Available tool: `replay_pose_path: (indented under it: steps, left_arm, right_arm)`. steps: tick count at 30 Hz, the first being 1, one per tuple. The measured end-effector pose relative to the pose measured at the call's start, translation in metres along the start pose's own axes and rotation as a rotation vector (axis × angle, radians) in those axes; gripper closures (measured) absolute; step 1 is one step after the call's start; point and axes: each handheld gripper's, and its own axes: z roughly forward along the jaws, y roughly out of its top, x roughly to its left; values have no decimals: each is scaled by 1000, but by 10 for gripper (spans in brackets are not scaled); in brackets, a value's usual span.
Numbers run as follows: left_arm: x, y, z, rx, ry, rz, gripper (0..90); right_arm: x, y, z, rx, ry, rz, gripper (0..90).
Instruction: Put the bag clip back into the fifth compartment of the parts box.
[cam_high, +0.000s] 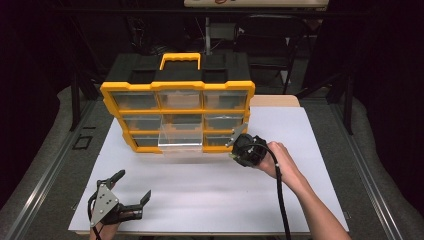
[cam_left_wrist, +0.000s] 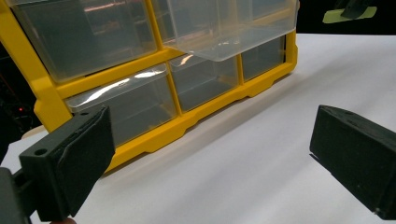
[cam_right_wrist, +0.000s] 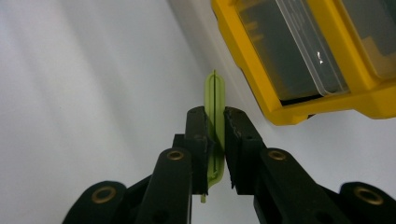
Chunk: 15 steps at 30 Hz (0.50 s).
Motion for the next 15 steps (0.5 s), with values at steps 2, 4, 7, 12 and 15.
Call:
replay_pose_path:
  steps: [2,4,7,12,15]
  left_arm:
    - [0,0,0,1,0,0,0]
    - [0,0,0,1,0,0,0]
    - [0,0,0,0,0,0,0]
    - [0,0,0,0,0,1,0]
    - [0,0,0,1,0,1,0]
  right_arm:
    - [-1,1,-1,-2,2,-1,800]
    - [-3,3,-3,-3,1,-2,800]
    - [-5,4,-4,-2,4,-1,800]
    - [-8,7,-7,-5,4,-1,799]
    - [-9,8,-8,-7,1,-1,800]
